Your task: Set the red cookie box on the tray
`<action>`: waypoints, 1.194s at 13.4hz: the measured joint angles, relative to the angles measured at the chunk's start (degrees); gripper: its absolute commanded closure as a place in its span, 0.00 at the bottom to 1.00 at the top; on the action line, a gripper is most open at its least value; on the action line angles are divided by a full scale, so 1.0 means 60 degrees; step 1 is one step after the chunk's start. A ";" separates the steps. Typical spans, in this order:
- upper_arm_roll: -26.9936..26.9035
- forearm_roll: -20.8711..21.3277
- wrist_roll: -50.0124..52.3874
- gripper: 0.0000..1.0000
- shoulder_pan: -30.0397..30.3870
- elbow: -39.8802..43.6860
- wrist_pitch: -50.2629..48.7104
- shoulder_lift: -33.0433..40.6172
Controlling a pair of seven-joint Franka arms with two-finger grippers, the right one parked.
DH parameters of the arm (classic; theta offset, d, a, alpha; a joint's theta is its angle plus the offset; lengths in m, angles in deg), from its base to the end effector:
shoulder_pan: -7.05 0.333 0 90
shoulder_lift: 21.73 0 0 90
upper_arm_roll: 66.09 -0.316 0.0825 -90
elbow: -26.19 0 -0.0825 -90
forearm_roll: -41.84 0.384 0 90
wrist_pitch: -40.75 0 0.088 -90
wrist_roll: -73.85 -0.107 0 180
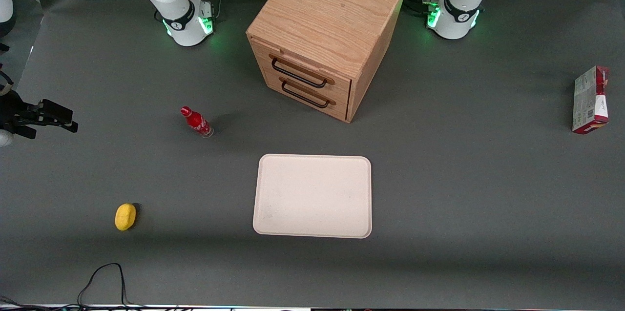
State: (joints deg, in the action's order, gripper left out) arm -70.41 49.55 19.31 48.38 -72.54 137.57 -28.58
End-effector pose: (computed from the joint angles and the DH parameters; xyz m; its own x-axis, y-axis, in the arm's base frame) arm 0.3993 0.4243 0.4952 0.9626 -0.1810 -0.2014 -0.1756 -0.9834 0.0446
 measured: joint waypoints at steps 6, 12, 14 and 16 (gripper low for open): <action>0.0027 0.0004 -0.0104 0.00 0.0225 -0.2186 0.3074 -0.0352; 0.0047 -0.0003 -0.0105 0.00 0.0352 -0.3969 0.5923 -0.1256; 0.0083 -0.0010 -0.0104 0.00 0.0356 -0.4000 0.6485 -0.1777; 0.0122 -0.0013 -0.0103 0.01 0.0356 -0.3987 0.6726 -0.2114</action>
State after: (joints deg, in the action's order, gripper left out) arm -69.68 49.47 18.69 50.52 -96.46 177.93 -41.26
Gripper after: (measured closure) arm 0.000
